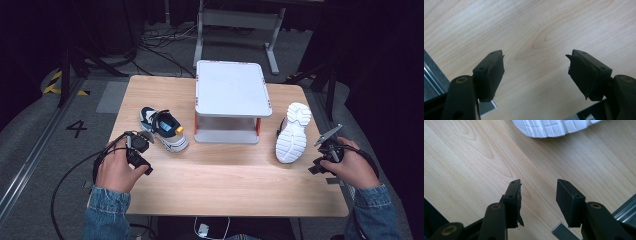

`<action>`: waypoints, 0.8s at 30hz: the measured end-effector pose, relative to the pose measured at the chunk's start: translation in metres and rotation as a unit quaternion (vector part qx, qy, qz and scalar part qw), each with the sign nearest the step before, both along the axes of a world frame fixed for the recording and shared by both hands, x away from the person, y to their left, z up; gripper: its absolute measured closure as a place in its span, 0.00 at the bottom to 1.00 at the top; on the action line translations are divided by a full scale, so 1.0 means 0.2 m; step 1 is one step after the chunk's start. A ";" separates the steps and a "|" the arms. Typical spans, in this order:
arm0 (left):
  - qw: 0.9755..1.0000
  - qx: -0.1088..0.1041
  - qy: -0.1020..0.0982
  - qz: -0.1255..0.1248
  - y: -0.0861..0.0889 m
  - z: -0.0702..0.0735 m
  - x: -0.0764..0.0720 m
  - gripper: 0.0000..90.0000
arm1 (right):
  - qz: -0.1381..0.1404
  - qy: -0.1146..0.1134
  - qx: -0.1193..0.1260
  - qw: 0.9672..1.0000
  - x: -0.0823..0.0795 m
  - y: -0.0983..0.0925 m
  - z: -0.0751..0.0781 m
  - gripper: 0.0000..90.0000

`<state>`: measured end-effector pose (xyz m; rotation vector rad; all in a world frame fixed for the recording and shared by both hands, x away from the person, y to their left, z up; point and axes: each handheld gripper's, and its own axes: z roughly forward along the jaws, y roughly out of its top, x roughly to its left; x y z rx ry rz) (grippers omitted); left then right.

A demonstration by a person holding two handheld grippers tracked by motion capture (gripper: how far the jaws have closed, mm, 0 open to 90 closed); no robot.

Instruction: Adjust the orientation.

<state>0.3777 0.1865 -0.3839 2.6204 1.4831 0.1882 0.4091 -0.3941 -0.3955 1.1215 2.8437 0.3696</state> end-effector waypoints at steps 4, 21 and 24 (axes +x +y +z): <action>1.000 -0.004 -0.025 0.009 0.02 0.00 0.01 0.32 | -0.005 -0.007 0.003 1.000 0.00 -0.01 0.01 0.62; 0.997 -0.063 0.001 0.044 -0.04 0.08 0.12 0.53 | -0.029 -0.052 0.030 0.998 0.00 -0.07 -0.01 0.53; 0.997 -0.062 -0.010 0.034 -0.06 0.09 0.15 0.49 | -0.040 -0.049 0.042 0.997 -0.01 -0.06 -0.02 0.53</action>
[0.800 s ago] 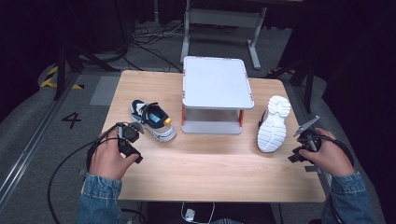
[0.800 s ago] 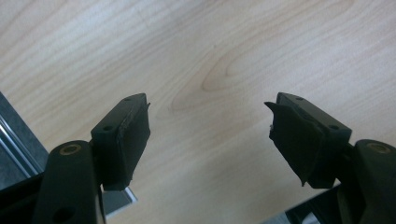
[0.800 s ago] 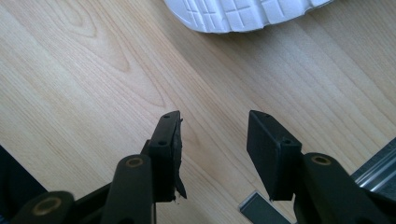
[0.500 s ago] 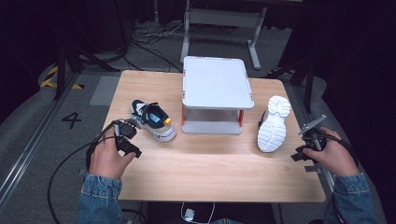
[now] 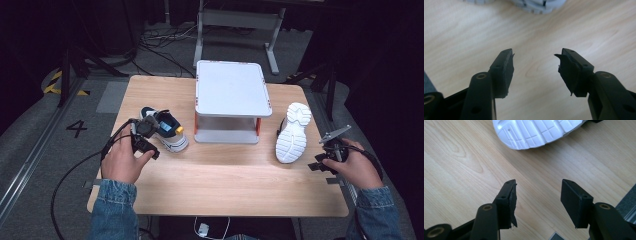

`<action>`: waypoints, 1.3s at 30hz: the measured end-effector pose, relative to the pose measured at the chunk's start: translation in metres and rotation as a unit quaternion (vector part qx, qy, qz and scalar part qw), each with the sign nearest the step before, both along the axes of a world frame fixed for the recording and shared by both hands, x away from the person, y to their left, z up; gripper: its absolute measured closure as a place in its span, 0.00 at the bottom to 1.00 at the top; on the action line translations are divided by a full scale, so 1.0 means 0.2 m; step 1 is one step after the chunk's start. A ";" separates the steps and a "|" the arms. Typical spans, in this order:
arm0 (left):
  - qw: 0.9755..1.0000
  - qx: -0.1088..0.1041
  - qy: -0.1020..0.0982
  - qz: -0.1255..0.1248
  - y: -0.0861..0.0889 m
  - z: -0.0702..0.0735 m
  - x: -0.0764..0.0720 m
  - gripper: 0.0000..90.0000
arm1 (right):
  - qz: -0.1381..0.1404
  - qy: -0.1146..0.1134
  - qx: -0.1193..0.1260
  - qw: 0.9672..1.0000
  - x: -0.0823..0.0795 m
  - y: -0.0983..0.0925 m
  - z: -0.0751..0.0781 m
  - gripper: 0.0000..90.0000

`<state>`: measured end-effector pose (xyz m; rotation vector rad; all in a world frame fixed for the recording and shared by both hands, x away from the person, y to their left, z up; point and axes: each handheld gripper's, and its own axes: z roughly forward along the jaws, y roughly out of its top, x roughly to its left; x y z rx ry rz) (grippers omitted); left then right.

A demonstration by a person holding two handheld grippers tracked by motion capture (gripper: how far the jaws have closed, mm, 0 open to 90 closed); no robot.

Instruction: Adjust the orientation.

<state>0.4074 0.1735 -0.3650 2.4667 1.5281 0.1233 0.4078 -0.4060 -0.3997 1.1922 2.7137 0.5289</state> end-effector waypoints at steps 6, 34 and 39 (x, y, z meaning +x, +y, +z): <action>0.999 -0.048 -0.019 0.011 -0.03 0.06 0.10 0.52 | 0.013 -0.008 -0.002 1.000 0.00 0.01 0.01 0.52; 0.995 -0.079 -0.022 -0.055 -0.26 -0.22 0.44 0.52 | 0.026 -0.022 0.020 0.999 -0.03 0.00 0.00 0.52; 0.994 -0.074 -0.025 -0.076 -0.26 -0.25 0.44 0.58 | 0.034 -0.018 0.022 0.999 -0.05 0.01 -0.02 0.52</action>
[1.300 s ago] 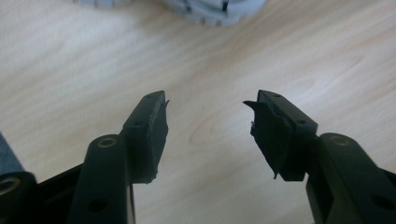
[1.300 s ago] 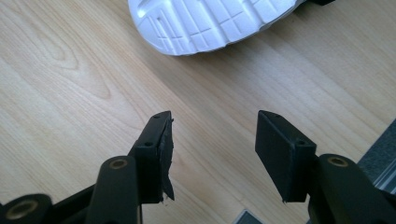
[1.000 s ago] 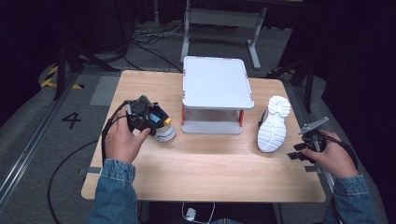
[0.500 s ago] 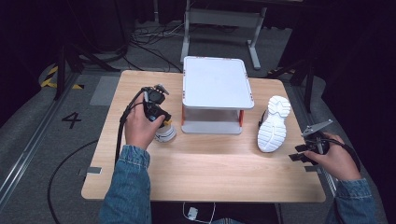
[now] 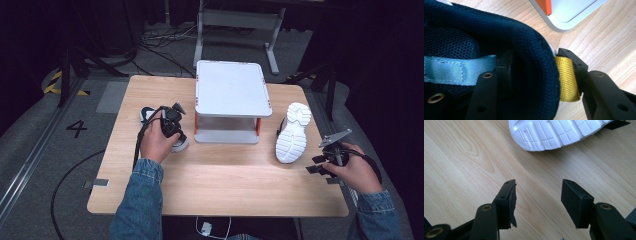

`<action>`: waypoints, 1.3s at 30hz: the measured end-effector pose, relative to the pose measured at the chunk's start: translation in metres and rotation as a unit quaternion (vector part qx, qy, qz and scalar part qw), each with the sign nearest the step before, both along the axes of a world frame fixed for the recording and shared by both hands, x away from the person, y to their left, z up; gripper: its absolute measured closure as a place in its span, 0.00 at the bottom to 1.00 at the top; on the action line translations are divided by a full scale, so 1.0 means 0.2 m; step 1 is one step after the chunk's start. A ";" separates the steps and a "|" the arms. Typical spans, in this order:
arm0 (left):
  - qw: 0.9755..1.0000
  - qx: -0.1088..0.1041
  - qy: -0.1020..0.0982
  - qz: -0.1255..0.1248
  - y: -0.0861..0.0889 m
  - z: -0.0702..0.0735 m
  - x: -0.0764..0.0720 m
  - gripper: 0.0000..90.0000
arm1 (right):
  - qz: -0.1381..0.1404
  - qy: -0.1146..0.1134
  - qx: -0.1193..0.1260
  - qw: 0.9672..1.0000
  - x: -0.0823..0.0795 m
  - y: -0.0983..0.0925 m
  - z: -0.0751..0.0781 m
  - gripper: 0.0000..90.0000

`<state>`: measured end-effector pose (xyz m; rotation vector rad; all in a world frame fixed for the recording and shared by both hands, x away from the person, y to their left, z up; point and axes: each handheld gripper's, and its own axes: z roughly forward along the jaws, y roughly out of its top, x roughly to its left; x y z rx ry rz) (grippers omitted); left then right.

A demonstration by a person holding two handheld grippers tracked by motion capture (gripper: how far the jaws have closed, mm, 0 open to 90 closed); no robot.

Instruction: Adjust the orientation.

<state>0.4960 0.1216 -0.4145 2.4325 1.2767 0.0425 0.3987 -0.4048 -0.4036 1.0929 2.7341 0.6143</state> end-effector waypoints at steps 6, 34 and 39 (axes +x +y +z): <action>1.000 -0.003 -0.006 -0.011 -0.03 0.00 -0.01 0.71 | -0.007 -0.004 -0.001 1.000 -0.01 -0.02 0.00 0.51; 0.992 0.031 -0.004 -0.124 -0.77 0.19 -0.59 0.69 | 0.008 -0.010 0.005 1.000 0.01 0.03 0.02 0.50; 0.992 0.039 -0.012 -0.119 -0.90 0.03 -0.55 0.74 | 0.010 -0.009 0.007 1.000 0.01 0.03 0.01 0.51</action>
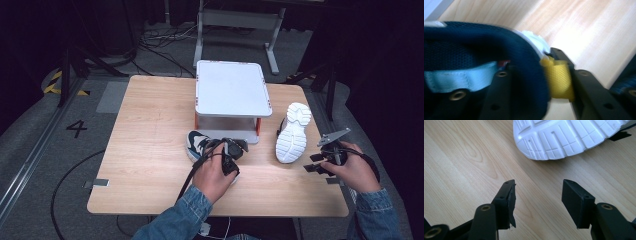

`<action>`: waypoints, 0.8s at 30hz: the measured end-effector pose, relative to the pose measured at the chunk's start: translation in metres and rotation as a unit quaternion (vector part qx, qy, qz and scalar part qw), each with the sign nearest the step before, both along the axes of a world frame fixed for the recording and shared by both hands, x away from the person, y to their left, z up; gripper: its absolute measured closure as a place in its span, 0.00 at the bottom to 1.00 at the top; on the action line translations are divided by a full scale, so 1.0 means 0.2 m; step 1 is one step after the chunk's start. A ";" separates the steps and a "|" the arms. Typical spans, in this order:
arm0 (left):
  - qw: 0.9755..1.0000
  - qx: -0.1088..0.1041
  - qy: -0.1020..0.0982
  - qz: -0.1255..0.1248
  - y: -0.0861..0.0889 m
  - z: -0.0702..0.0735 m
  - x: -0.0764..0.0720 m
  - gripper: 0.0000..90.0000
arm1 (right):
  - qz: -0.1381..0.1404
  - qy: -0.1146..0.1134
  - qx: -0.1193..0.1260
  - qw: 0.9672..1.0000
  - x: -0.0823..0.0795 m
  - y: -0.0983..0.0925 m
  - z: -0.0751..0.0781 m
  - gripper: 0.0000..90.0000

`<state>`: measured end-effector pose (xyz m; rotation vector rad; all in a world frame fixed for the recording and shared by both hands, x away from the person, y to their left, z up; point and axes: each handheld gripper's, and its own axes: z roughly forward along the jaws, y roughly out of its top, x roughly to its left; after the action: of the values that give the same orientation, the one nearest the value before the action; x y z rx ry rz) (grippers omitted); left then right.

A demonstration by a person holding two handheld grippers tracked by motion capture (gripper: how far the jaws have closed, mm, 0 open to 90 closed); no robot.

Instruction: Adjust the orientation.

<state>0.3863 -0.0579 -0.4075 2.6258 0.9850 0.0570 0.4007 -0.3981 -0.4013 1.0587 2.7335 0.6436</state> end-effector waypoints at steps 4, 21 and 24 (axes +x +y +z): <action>1.000 0.000 0.002 -0.007 -0.02 0.01 0.00 0.52 | -0.002 0.007 -0.002 1.000 0.00 0.00 -0.02 0.51; 0.995 -0.030 -0.018 0.096 0.39 0.25 0.08 0.43 | -0.005 0.001 0.000 1.000 -0.01 -0.01 0.00 0.49; 0.994 -0.028 -0.004 0.105 0.39 0.19 0.13 0.45 | -0.007 0.003 -0.001 1.000 -0.01 -0.01 -0.01 0.49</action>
<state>0.4116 0.0202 -0.3689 2.4607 1.2371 0.0868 0.3984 -0.4006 -0.4023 1.0806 2.7276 0.6362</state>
